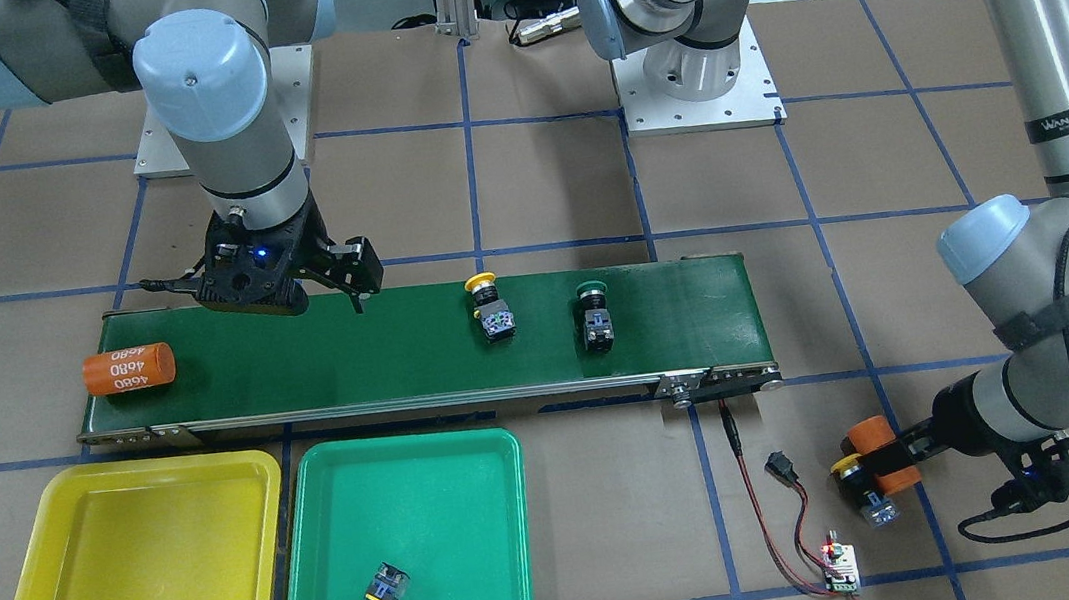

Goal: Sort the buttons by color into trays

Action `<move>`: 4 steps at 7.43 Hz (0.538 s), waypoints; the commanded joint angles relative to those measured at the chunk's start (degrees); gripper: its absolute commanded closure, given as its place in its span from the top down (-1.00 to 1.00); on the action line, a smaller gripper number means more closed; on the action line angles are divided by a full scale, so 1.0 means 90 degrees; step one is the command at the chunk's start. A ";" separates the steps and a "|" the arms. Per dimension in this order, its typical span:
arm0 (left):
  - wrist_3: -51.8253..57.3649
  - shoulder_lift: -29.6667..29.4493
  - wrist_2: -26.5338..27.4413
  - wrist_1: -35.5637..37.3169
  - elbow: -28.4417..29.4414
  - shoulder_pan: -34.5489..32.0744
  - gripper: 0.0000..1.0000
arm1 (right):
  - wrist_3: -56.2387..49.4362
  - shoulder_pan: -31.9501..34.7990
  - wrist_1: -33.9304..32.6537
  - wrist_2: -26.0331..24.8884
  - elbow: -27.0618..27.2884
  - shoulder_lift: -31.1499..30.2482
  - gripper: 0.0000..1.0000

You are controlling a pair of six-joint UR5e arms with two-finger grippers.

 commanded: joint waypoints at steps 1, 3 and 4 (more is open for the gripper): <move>0.0117 -0.0037 0.0003 0.0021 0.0000 0.0123 1.00 | -0.0049 0.0034 -0.0008 0.0317 0.0005 0.0130 1.00; 0.0294 -0.0027 -0.0026 0.0002 -0.0019 0.0290 1.00 | -0.0381 0.0054 -0.0037 0.0736 0.0024 0.0286 1.00; 0.0294 -0.0027 -0.0006 0.0002 -0.0019 0.0310 1.00 | -0.0333 0.0112 -0.0095 0.0816 0.0024 0.0364 1.00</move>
